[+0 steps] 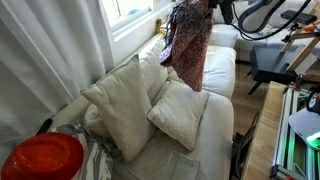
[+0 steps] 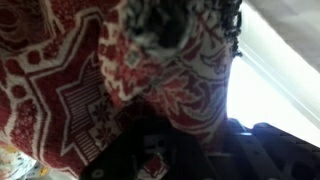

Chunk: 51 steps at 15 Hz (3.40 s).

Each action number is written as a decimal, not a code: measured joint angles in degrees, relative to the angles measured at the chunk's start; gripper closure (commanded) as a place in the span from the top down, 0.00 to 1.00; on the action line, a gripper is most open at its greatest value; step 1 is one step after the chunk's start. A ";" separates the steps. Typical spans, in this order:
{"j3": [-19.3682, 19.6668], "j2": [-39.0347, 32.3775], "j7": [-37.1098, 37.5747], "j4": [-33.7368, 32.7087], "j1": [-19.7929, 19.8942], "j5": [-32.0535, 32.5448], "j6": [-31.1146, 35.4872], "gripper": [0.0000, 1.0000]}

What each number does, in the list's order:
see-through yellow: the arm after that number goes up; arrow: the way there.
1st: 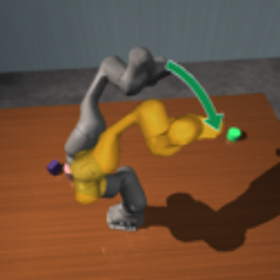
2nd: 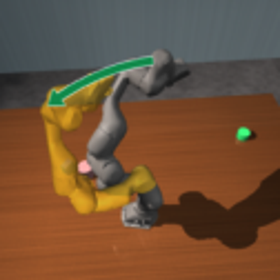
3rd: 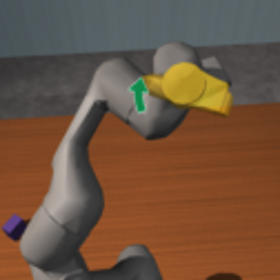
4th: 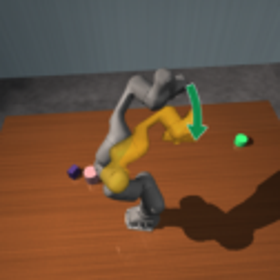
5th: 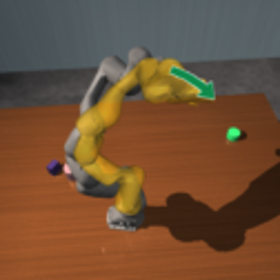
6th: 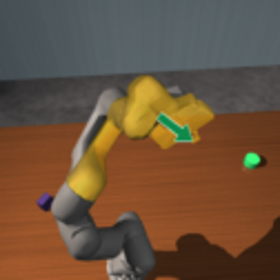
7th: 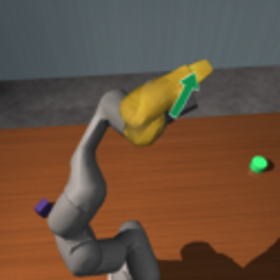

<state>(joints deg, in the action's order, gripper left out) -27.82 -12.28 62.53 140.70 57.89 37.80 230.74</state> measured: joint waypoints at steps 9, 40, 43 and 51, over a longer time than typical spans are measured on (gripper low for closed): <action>17.02 -7.37 11.12 3.16 -18.06 7.26 4.37 0.06; 21.47 -24.24 2.82 -5.77 -25.74 14.84 -49.89 1.00; 18.12 -22.29 -0.63 -5.46 -22.59 14.76 -54.64 1.00; 0.79 -13.74 -22.04 -0.38 -2.73 7.38 -58.87 1.00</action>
<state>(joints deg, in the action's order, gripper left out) -27.03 -26.01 40.49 140.33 55.16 45.19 171.87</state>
